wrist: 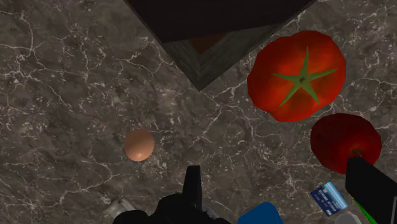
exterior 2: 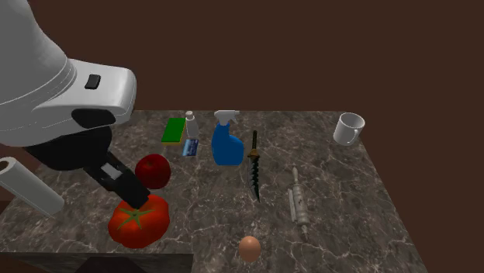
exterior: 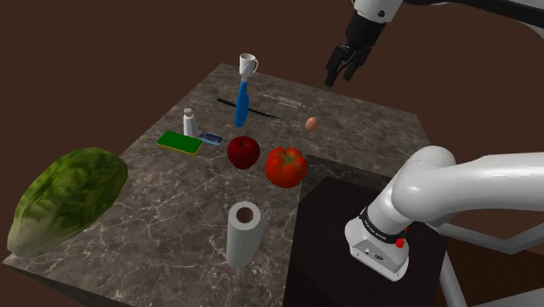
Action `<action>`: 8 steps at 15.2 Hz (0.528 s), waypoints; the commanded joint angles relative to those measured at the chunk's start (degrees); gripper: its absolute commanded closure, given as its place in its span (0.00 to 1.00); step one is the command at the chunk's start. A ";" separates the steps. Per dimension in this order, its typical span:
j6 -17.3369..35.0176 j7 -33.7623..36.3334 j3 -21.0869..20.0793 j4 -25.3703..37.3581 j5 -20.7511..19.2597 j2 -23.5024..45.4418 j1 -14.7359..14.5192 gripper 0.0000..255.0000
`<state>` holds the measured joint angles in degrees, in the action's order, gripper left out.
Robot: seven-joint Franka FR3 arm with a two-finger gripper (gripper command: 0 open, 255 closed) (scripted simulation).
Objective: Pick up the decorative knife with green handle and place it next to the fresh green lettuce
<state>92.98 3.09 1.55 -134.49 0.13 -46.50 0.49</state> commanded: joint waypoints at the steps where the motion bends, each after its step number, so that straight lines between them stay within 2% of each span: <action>1: 0.00 0.00 0.00 0.00 0.00 0.00 0.00 0.00; 8: 13.07 -1.73 1.55 -0.68 0.03 11.76 -0.19 0.00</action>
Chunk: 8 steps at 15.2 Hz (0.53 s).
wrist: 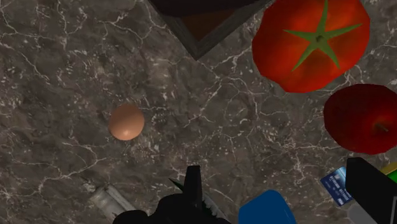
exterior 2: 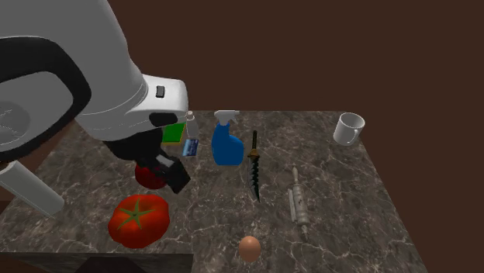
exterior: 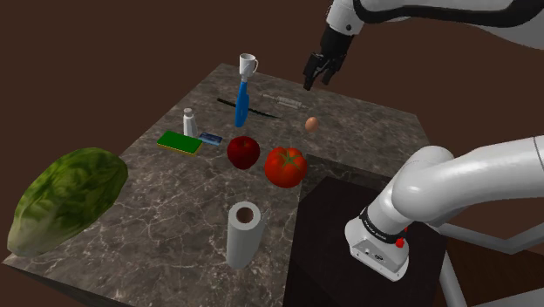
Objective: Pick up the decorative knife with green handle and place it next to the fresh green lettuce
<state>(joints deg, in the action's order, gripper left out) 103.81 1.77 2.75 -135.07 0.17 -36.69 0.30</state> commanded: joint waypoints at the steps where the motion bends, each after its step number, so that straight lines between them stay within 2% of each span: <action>1: 3.98 -0.68 0.55 0.14 0.06 3.84 -0.04 0.00; 8: 14.78 -2.84 1.99 4.10 1.19 18.04 -0.49 0.00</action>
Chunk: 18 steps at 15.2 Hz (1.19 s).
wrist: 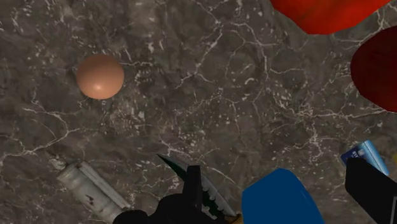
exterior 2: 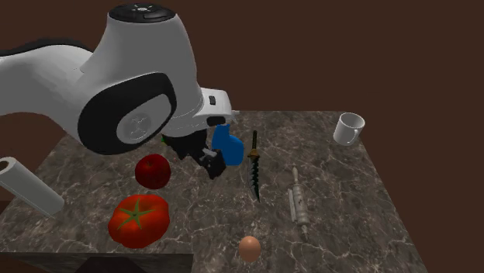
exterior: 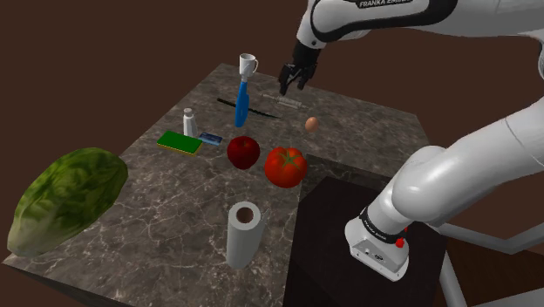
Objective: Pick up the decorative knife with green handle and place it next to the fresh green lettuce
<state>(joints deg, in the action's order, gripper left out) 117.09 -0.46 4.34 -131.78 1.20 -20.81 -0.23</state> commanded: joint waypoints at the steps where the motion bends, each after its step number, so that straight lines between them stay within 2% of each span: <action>1: 2.80 -0.98 0.59 1.70 0.43 4.28 -0.02 0.00; 10: 11.48 -4.59 1.58 13.18 3.90 23.88 -0.19 0.00; 18: 14.17 -7.30 1.01 28.84 7.16 41.81 0.95 0.00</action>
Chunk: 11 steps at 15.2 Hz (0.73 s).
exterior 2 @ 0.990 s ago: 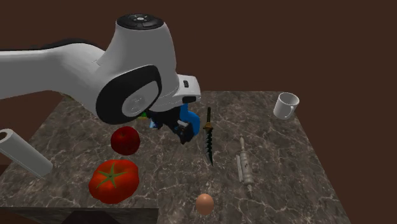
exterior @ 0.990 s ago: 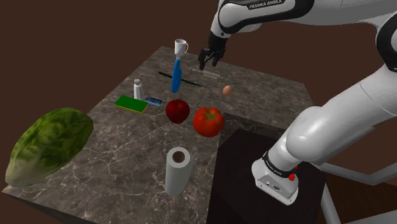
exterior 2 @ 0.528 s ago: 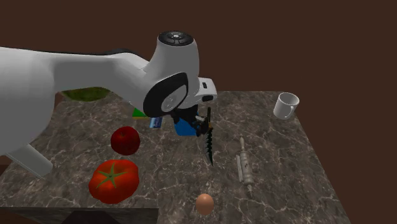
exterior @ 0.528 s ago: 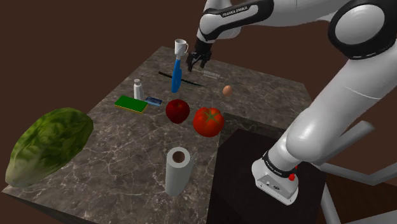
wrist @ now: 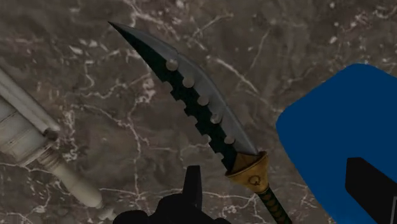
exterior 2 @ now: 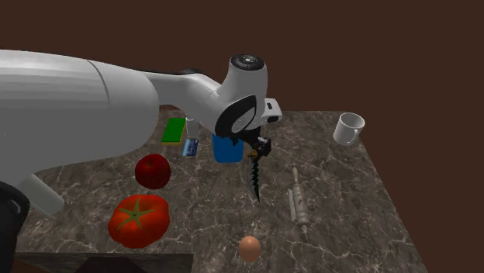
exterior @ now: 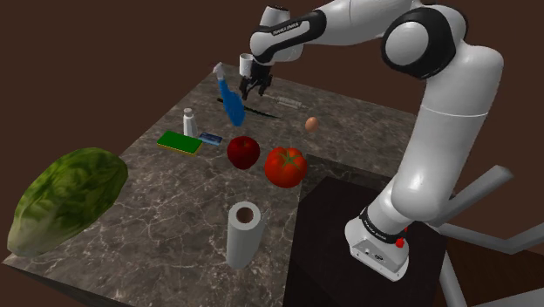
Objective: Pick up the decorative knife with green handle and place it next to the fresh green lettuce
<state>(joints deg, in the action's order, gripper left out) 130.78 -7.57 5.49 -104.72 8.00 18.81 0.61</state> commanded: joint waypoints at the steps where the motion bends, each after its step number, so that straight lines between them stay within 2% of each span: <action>1: 0.46 -0.41 -0.28 4.16 0.67 4.51 0.31 0.00; 5: -0.29 -0.94 -0.82 13.86 1.52 13.20 1.10 0.00; 11: 2.55 -1.15 -1.16 14.12 1.90 16.30 1.11 0.00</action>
<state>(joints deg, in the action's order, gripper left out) 132.69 -8.65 4.41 -90.59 9.81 34.49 1.72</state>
